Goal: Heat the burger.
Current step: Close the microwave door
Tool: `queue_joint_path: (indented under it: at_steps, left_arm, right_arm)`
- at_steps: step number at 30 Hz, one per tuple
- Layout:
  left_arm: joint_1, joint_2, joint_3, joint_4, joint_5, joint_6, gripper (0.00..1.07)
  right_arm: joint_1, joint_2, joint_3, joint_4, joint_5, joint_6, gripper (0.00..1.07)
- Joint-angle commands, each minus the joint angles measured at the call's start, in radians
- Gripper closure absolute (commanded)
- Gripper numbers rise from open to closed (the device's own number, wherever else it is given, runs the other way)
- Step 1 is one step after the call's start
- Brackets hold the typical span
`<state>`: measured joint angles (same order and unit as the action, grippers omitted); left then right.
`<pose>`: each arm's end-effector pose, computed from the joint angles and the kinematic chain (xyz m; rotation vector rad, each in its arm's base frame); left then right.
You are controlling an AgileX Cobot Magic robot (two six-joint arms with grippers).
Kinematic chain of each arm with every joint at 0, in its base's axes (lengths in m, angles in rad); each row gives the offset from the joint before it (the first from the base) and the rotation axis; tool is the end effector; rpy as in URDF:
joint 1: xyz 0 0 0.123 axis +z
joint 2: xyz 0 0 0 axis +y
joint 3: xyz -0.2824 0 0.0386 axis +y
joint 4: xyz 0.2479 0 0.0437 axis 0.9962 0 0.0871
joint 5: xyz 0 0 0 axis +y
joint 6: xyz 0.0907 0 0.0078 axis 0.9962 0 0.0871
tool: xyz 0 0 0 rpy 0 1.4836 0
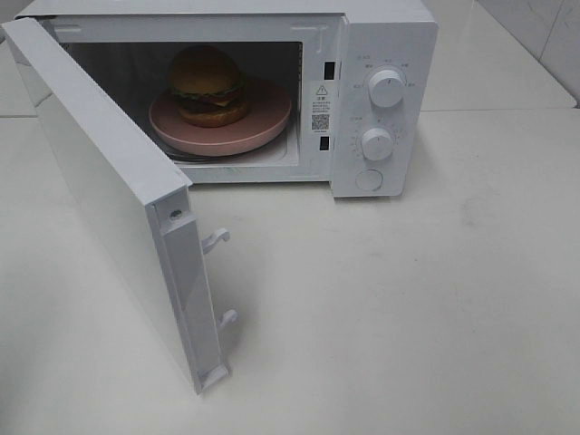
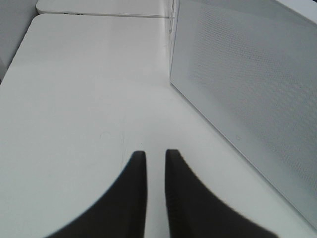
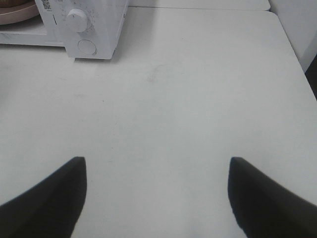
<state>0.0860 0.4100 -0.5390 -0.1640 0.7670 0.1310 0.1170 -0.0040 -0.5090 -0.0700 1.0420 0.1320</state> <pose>0.0745 -0.0039 0.2993 -0.0101 2.1115 -0.0613 -0.0052 -0.0062 0.2813 0.0181 2.0114 0.0755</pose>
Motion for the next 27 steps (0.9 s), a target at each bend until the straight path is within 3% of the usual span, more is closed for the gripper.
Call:
queue_joint_path:
  at_steps: [1, 19, 27]
  left_arm:
    - [0.002, 0.035, 0.009, -0.007, -0.077, 0.001, 1.07]
    - [0.002, 0.147, 0.318, -0.074, -0.840, 0.003, 1.07]
    - [0.002, 0.234, 0.353, -0.058, -1.001, -0.004, 1.07]
  right_arm:
    - [-0.007, -0.026, 0.002, 0.002, -0.005, -0.008, 0.31]
    - [-0.007, -0.025, 0.002, 0.002, -0.005, -0.008, 0.31]
    - [-0.007, -0.025, 0.002, 0.002, -0.005, -0.008, 0.31]
